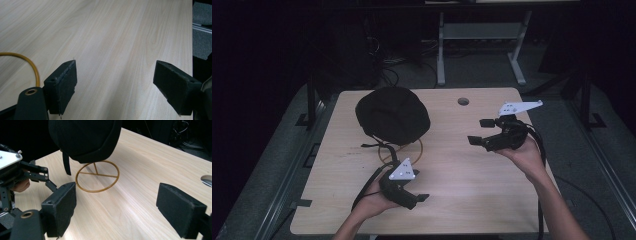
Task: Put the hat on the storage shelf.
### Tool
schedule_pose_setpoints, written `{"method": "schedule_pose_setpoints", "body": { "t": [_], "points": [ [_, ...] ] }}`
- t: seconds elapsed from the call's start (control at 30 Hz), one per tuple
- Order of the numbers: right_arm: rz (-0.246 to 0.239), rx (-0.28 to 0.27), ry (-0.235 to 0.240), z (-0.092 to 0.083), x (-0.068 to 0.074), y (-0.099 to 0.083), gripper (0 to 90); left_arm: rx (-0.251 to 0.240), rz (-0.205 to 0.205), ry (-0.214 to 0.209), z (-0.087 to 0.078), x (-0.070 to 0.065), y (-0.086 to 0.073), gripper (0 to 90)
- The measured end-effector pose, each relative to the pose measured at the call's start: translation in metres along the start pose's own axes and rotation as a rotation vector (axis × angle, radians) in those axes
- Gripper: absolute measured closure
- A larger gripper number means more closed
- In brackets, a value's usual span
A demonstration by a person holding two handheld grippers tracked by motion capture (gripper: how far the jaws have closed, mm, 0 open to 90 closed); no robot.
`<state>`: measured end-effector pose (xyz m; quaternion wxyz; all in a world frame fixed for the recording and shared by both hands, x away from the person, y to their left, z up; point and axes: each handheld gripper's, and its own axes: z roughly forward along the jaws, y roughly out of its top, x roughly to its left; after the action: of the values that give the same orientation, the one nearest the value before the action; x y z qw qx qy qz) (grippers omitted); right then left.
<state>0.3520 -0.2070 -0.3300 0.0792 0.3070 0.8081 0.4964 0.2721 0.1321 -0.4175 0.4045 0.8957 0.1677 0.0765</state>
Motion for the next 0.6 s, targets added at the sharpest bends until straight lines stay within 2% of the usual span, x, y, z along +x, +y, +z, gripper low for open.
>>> {"method": "schedule_pose_setpoints", "body": {
  "t": [0.3,0.6],
  "points": [
    [0.016,0.008,-0.010,-0.009,-0.003,-0.026,15.7,0.011,0.010,0.006,0.002,0.001,0.000,19.0],
    [0.048,0.017,-0.016,-0.014,-0.006,-0.049,15.5,0.004,-0.005,0.011,0.001,0.002,0.000,19.0]
  ]
}}
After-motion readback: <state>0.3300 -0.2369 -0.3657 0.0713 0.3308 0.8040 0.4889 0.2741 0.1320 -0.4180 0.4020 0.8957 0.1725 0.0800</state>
